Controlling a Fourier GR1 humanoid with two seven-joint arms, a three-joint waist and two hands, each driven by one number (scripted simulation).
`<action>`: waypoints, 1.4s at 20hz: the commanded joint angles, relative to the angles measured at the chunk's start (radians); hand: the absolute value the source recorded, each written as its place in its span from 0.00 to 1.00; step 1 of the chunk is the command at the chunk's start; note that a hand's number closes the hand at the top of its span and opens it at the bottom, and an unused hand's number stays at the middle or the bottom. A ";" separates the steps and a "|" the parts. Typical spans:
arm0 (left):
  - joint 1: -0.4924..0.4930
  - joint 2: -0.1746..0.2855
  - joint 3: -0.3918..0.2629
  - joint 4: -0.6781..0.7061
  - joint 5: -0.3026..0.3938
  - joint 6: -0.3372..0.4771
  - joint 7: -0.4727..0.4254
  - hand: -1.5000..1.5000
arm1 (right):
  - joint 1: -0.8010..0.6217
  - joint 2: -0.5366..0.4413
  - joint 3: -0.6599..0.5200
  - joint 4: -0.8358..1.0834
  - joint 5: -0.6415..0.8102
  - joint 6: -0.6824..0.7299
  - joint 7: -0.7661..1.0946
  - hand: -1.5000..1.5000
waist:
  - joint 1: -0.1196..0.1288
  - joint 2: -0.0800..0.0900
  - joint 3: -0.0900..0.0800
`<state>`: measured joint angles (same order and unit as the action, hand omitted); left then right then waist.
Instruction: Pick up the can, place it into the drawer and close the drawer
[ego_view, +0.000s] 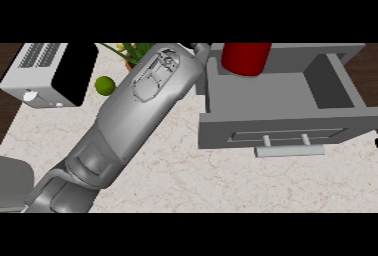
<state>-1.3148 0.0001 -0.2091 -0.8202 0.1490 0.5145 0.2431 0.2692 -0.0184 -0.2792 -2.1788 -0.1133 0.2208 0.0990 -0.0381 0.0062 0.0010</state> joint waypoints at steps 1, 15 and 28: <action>-0.067 0.000 -0.076 0.050 0.066 0.039 0.012 1.00 | -0.043 -0.046 -0.061 0.050 -0.040 0.010 0.007 0.00 | 0.001 -0.002 0.000; -0.157 0.000 -0.177 0.327 0.258 0.068 -0.153 1.00 | -0.120 -0.046 -0.005 0.025 -0.014 -0.009 0.075 0.00 | -0.039 0.010 0.001; -0.150 0.000 -0.338 0.414 0.316 0.148 -0.218 1.00 | -0.145 -0.022 0.016 0.081 0.023 -0.022 0.022 0.00 | -0.080 0.020 0.003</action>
<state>-1.4766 0.0001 -0.4918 -0.4104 0.4462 0.6288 0.0291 0.1362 -0.0456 -0.2652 -2.1171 -0.0902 0.2013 0.1337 -0.1036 0.0246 0.0032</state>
